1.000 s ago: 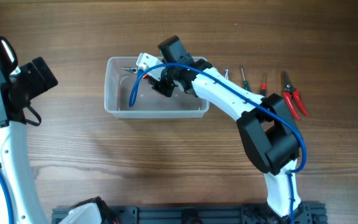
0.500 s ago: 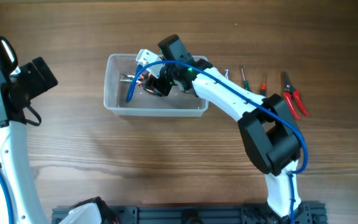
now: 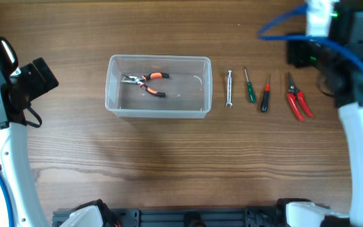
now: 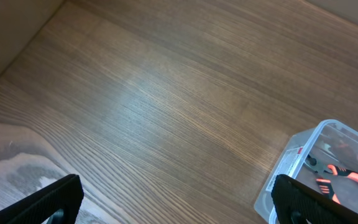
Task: Pack container
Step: 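Release the pliers and move the right gripper to the red cutters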
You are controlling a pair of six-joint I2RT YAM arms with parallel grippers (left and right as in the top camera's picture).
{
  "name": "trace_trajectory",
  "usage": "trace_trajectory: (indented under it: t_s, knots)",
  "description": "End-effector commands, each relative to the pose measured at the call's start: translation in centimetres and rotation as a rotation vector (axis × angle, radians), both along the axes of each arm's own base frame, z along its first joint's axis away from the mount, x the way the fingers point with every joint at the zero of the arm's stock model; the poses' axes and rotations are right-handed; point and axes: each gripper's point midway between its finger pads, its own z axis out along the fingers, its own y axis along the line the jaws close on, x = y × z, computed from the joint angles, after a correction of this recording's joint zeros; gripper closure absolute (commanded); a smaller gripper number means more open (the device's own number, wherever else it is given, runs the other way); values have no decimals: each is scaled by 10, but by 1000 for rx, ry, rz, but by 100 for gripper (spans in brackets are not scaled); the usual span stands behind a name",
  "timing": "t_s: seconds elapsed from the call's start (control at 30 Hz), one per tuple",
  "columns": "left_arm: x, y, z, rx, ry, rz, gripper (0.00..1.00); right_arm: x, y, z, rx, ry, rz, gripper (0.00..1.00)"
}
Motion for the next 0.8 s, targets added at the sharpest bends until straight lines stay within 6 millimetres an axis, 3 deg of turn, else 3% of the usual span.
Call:
trace_trajectory:
  t_s: [0.0,0.07,0.13,0.27,0.3,0.33,0.4,0.67,0.7,0.77]
  knots:
    - [-1,4,0,-4,-4,28,0,-10,-28,-119,169,303,-96,18]
    - [-1,4,0,-4,-4,28,0,-20,-39,-175,170,431,-116,18]
    - [-1,4,0,-4,-4,28,0,-24,-43,-213,168,509,-106,18]
    - [-1,4,0,-4,-4,28,0,-32,-41,-262,137,656,-7,22]
    - [-1,4,0,-4,-4,28,0,-34,-41,-269,131,676,10,23]
    - [-1,4,0,-4,-4,28,0,-36,-43,-278,107,705,39,32]
    - [-1,4,0,-4,-4,28,0,-41,-53,-289,56,750,12,32]
    - [-1,4,0,-4,-4,28,0,-45,-53,-302,55,786,34,32]
    - [-1,4,0,-4,-4,28,0,-45,-53,-304,55,787,33,34]
    - [-1,4,0,-4,-4,28,0,-46,-53,-306,57,795,33,50]
